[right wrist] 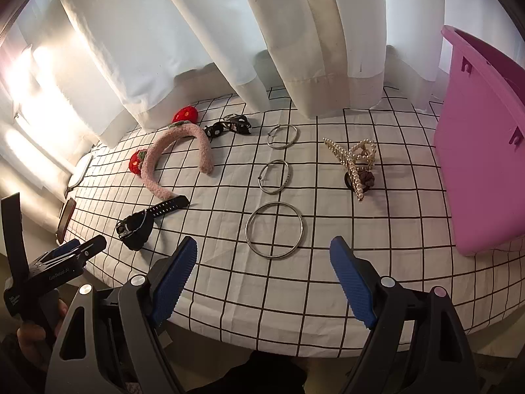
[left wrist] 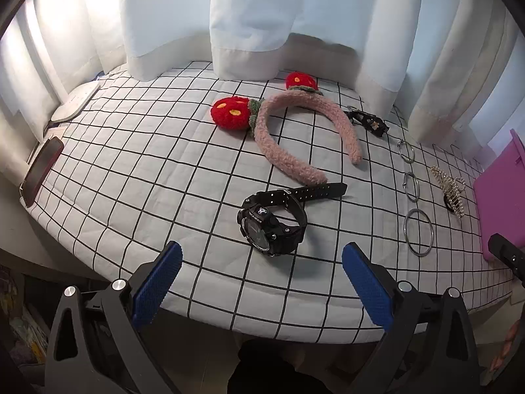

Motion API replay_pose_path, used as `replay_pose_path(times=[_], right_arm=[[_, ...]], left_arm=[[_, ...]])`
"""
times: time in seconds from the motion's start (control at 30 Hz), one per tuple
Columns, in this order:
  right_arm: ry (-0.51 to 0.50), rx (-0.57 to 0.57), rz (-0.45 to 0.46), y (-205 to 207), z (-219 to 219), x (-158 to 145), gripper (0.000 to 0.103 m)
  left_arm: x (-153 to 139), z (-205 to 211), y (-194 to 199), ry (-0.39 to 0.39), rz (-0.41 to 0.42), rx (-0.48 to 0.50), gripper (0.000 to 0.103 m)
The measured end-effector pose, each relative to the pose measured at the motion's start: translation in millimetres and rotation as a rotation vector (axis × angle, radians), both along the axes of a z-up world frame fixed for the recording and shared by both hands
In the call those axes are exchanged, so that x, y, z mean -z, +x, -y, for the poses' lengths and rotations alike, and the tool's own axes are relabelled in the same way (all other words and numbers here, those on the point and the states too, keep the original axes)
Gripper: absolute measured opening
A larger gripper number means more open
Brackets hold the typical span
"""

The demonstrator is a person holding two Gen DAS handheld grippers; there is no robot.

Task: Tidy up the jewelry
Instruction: 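Grasp the black sport watch with the left tool while the right tool grasps the large silver ring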

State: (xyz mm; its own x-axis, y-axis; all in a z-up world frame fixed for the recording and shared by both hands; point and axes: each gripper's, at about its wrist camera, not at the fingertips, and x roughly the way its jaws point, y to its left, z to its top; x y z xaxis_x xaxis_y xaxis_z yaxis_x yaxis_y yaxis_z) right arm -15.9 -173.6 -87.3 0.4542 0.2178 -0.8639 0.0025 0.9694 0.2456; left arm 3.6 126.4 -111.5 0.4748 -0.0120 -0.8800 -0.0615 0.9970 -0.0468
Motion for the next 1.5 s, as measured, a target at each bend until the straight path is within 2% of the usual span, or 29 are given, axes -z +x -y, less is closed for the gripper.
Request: replay_pose_path(times=[0.23,0.37,0.5,0.67,0.97,1.2,1.37,1.5], right_arm=[[0.002,-0.044,-0.027,-3.3,0.4,39.4,0.079],[-0.003,-0.049,-0.049,-2.5,-2.1,61.6,0.079],[-0.004,-0.038,-0.042,1.3,-6.9,75.6,0.079],[-0.005,-0.017,-0.029,8.9,-14.3,87.4,0.079],[-0.069,-0.01,-0.009,20.9,-24.0,103.9,0.079],[-0.172,-0.041,0.027,31.0,-34.1,110.2,0.079],[-0.264,-0.077,0.05,35.0,-44.2,116.6,0.086],[-0.268,-0.064,0.069,37.7,-40.8,120.2,0.094]], left_arm=[[34.1,8.0,-5.7,0.063,0.001,-0.044,0.096],[50.7,3.3,2.8,0.038,-0.017,-0.065,0.096],[59.5,0.7,13.5,0.037,-0.002,-0.06,0.096],[68.6,3.6,26.0,0.037,0.007,-0.03,0.096],[81.3,4.7,41.3,0.051,0.021,-0.016,0.096],[91.4,5.7,51.6,0.049,0.014,-0.016,0.096],[92.6,7.7,57.0,0.056,0.03,-0.013,0.098],[93.2,8.2,58.3,0.057,0.047,-0.011,0.098]])
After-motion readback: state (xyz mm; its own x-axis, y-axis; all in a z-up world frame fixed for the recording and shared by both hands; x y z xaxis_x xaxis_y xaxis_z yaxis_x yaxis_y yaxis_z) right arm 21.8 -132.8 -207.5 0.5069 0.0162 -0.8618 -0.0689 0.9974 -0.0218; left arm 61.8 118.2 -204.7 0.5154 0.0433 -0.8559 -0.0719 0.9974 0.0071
